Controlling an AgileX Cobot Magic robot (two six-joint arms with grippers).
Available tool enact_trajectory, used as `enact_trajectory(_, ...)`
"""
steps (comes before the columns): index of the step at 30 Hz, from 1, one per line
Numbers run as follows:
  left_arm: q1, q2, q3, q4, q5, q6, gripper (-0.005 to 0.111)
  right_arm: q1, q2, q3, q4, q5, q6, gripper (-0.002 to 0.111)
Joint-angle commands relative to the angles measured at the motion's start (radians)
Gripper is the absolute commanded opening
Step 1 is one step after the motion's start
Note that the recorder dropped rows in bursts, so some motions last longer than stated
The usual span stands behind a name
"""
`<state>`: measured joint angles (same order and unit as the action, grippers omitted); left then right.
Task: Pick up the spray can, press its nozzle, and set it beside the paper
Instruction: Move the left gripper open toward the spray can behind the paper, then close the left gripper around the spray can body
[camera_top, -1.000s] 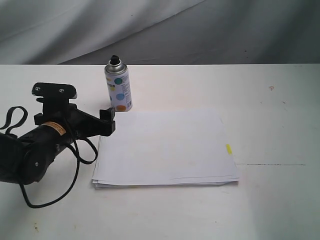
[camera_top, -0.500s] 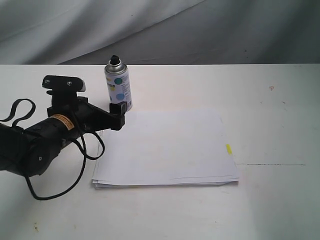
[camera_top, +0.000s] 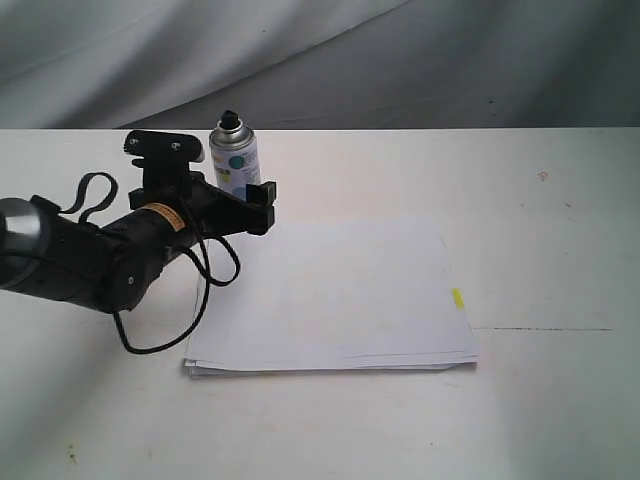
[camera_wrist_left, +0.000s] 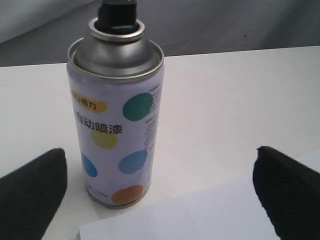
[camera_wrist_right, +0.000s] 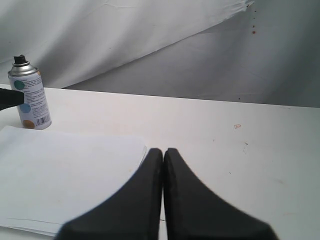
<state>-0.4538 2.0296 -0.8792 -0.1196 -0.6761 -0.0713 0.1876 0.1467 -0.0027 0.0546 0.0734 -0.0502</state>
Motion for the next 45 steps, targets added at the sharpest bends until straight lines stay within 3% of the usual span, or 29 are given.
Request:
enact_trajectory(1, -0.005, 0.067, -0.065, -0.048, 0.000, 0.008, 0.094, 0.000, -0.002, 0.003, 0.002, -0.002, 0.003, 0.000)
enact_trajectory(23, 0.004, 0.287, -0.268, -0.165, -0.113, 0.140, 0.094, 0.000, -0.002, 0.003, 0.002, -0.002, 0.003, 0.000)
enact_trajectory(35, 0.055, 0.302, -0.279, -0.165, -0.120, 0.138, 0.094, 0.000, -0.002, 0.003, 0.005, -0.002, 0.003, 0.000)
enact_trajectory(45, 0.059, 0.302, -0.309, -0.153, -0.118, 0.134, 0.094, 0.000, -0.002, 0.003, 0.005, -0.002, 0.003, 0.000)
